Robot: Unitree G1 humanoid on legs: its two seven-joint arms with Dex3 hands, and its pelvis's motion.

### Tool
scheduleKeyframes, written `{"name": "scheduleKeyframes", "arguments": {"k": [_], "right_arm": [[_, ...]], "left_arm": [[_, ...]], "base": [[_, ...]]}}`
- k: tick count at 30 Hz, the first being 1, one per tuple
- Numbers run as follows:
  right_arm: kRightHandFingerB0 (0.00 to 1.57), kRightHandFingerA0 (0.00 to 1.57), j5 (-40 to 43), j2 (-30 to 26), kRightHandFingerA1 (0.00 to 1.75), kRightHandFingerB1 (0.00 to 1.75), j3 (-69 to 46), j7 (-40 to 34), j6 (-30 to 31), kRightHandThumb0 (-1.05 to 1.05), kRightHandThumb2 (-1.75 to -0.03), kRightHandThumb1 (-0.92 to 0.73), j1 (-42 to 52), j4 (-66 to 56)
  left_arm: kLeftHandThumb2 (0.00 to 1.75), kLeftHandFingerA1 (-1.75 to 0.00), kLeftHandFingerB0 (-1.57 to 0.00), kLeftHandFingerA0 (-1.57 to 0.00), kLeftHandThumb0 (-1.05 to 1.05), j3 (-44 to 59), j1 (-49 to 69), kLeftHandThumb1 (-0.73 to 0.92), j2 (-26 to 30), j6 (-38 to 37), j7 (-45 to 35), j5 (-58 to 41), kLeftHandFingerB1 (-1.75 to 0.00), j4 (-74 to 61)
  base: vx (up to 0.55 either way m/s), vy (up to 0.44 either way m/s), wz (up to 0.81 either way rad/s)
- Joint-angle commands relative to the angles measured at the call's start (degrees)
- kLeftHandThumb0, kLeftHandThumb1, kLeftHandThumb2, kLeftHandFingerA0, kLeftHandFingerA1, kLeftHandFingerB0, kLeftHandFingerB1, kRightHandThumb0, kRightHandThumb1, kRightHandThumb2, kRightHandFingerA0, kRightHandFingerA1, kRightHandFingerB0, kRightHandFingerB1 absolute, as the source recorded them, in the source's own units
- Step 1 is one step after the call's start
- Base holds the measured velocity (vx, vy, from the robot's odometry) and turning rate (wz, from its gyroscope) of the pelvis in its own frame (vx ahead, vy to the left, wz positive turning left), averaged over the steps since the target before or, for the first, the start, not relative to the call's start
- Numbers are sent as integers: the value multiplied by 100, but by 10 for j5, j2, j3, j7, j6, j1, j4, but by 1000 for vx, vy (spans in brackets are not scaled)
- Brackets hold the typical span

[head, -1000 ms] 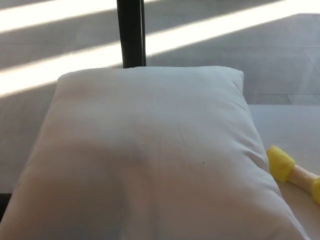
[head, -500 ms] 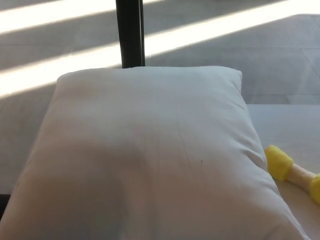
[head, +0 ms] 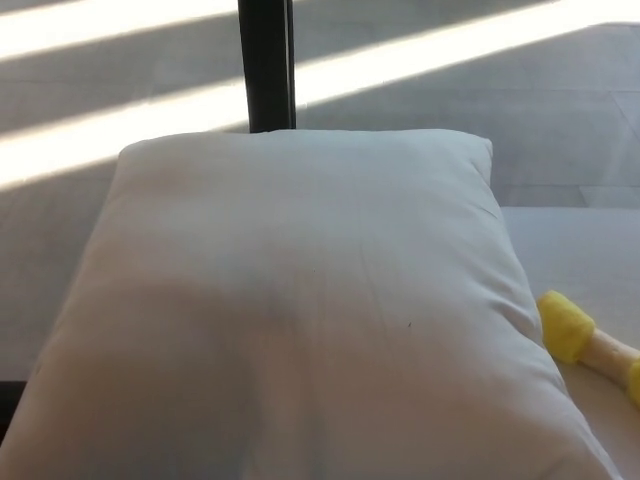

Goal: A hammer is kept on the right hand side and a pillow is kept on the left hand side on the desk infront of the robot and the robot uses its right hand to pick up the hammer and makes a downward swinging motion to hit the pillow

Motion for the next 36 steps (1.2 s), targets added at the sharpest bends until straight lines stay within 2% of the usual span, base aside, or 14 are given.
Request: {"name": "scheduleKeyframes", "arguments": {"k": [1, 2, 3, 7, 8, 12, 13, 14, 17, 18, 19, 20, 21, 36], "right_arm": [[18, 14, -29, -58, 73, 50, 140, 55, 166, -68, -58, -61, -3, -221], [16, 13, -37, -64, 51, 33, 153, 69, 165, -55, -58, -61, 1, -214], [0, 5, -46, -71, 53, 49, 171, 86, 170, -34, -100, -47, 5, -205], [0, 3, -106, -105, 53, 48, 257, 132, 170, -38, -95, -34, 23, -169], [8, 4, -113, -113, 43, 37, 282, 149, 179, -75, -87, -48, 21, -152], [9, 3, -142, -138, 42, 38, 331, 161, 178, -76, -90, -52, 15, -113], [18, 9, -153, -142, 35, 27, 347, 165, 163, -75, -61, -64, 7, -86], [9, 3, -164, -150, 41, 39, 362, 168, 154, -80, -92, -53, 2, -70], [9, 5, -176, -160, 43, 40, 386, 165, 138, -80, -91, -54, -6, -47], [19, 9, -180, -164, 37, 27, 394, 169, 127, -79, -62, -68, -9, -37], [19, 9, -183, -165, 37, 27, 402, 170, 120, -77, -62, -68, -13, -27], [0, 3, -186, -166, 52, 47, 410, 170, 119, -37, -98, -37, -16, -25], [14, 9, -193, -164, 46, 40, 423, 170, 120, -75, -85, -53, -22, -22], [20, 10, -286, -124, 46, 42, 538, 181, 90, -69, -84, -52, -60, 99]], "left_arm": [[59, -65, -61, -64, -62, 8, 10, 65, 6, -1, 0, -24, -48, 6], [60, -63, -61, -65, -62, 3, 10, 66, 6, -3, -1, -19, -48, 5], [60, -64, -62, -67, -61, 2, 10, 65, 5, -3, -2, -19, -49, 4], [60, -62, -61, -63, -62, 1, 10, 66, 3, -3, -12, -19, -48, 4], [60, -61, -60, -61, -62, 1, 12, 67, 3, -6, -16, -20, -48, 5], [60, -66, -62, -64, -61, 1, 11, 66, 3, -2, -12, -22, -50, 3], [60, -69, -64, -66, -63, 0, 13, 66, 2, -1, -11, -23, -52, -3], [60, -69, -63, -66, -61, -1, 15, 66, 2, -2, -11, -24, -51, -5], [59, -62, -62, -67, -60, -4, 11, 65, 4, 0, 1, -21, -48, 3], [59, -64, -63, -68, -60, -6, 12, 65, 3, 0, 0, -21, -49, 0], [60, -65, -63, -69, -61, -8, 13, 66, 3, 0, 0, -19, -49, -1], [59, -65, -64, -67, -63, -9, 13, 65, 3, 0, -1, -20, -50, -1], [60, -65, -64, -69, -62, -8, 13, 65, 3, 0, -2, -22, -50, -2], [60, -64, -64, -69, -62, -16, 17, 65, 3, -3, -2, -28, -49, 0]], "base": [[0, 0, 0], [0, 0, 0], [0, 0, 0], [0, 0, 0], [0, 0, 0], [0, 0, 0], [0, 0, 0], [0, 0, 0], [0, 0, 0], [0, 0, 0], [0, 0, 0], [0, 0, 0], [0, 0, 0], [0, 0, 0]]}}
